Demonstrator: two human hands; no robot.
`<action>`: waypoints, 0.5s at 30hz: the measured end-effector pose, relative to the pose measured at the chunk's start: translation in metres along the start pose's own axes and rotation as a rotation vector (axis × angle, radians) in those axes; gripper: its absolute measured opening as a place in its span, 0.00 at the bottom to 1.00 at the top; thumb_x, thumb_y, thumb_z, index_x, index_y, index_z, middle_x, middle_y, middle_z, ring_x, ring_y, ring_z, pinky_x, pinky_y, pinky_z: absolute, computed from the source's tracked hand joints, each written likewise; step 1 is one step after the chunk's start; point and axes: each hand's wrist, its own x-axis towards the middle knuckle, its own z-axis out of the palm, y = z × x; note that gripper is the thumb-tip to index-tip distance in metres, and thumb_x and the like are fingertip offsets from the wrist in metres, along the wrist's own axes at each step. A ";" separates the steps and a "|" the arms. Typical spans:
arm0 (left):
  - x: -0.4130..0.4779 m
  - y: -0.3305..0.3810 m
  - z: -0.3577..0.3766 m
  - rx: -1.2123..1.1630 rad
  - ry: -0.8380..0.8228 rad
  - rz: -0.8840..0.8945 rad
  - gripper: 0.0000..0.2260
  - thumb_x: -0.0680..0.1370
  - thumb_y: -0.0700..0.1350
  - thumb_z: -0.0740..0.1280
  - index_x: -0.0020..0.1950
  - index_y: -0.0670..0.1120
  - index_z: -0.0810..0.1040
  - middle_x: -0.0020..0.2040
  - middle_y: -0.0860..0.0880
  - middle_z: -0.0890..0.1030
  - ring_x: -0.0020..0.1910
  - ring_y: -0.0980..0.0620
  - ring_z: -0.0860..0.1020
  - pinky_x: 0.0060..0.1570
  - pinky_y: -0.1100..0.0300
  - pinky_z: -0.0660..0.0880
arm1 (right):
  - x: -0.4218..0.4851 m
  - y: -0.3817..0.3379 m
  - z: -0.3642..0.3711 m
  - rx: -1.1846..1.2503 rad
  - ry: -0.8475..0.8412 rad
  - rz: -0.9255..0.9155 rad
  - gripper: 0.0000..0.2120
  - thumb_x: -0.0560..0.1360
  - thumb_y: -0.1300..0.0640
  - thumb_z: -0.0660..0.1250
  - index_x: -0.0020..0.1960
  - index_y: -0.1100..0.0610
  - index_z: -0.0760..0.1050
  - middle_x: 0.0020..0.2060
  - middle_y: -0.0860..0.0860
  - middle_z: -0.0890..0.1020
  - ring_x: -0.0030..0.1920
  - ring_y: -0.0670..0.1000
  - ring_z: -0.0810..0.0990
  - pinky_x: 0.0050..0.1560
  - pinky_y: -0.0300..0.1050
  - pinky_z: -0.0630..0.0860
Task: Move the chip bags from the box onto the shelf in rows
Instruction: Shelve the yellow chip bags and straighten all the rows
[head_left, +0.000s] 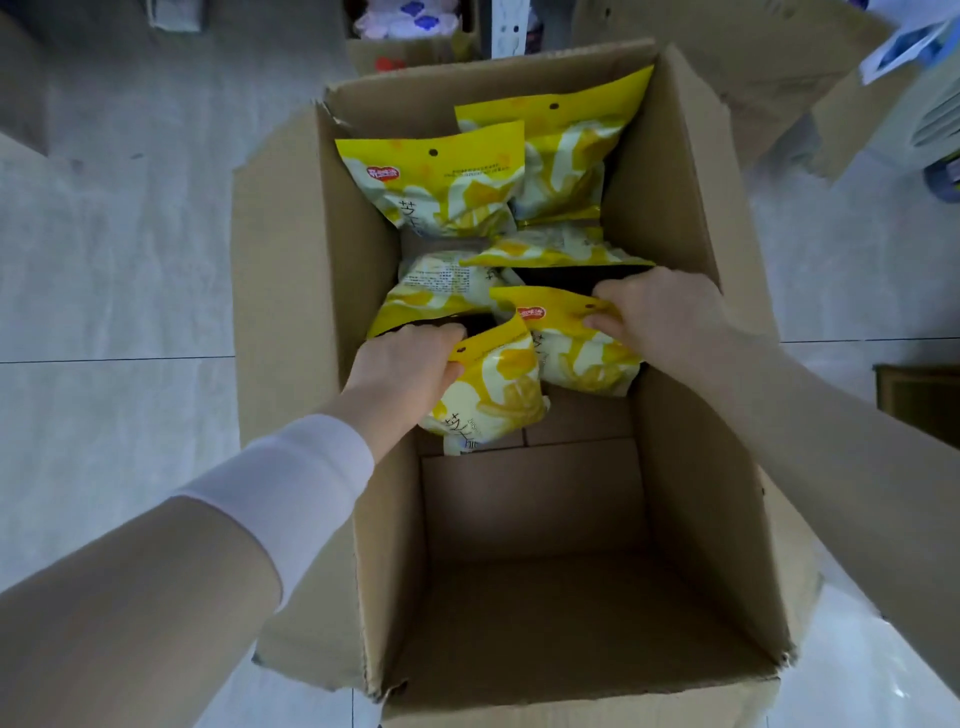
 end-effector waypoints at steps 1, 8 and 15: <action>0.001 0.000 0.002 -0.045 -0.013 -0.006 0.15 0.79 0.52 0.61 0.65 0.50 0.69 0.57 0.47 0.78 0.56 0.43 0.76 0.44 0.55 0.70 | 0.000 -0.001 0.001 0.004 0.014 0.007 0.19 0.77 0.40 0.56 0.61 0.50 0.71 0.52 0.54 0.79 0.53 0.58 0.77 0.38 0.45 0.66; -0.001 0.011 0.003 -0.283 -0.065 -0.016 0.20 0.76 0.56 0.65 0.66 0.51 0.72 0.58 0.48 0.78 0.60 0.47 0.74 0.49 0.56 0.70 | -0.006 -0.005 -0.001 0.054 0.004 0.023 0.18 0.76 0.40 0.57 0.54 0.52 0.74 0.46 0.54 0.79 0.52 0.57 0.77 0.38 0.44 0.66; -0.049 0.006 -0.031 -0.423 -0.207 -0.001 0.10 0.72 0.56 0.70 0.38 0.51 0.75 0.36 0.54 0.74 0.45 0.49 0.77 0.41 0.56 0.71 | -0.039 -0.003 -0.033 0.144 -0.001 -0.001 0.17 0.76 0.39 0.56 0.45 0.54 0.69 0.43 0.53 0.78 0.51 0.57 0.77 0.39 0.44 0.66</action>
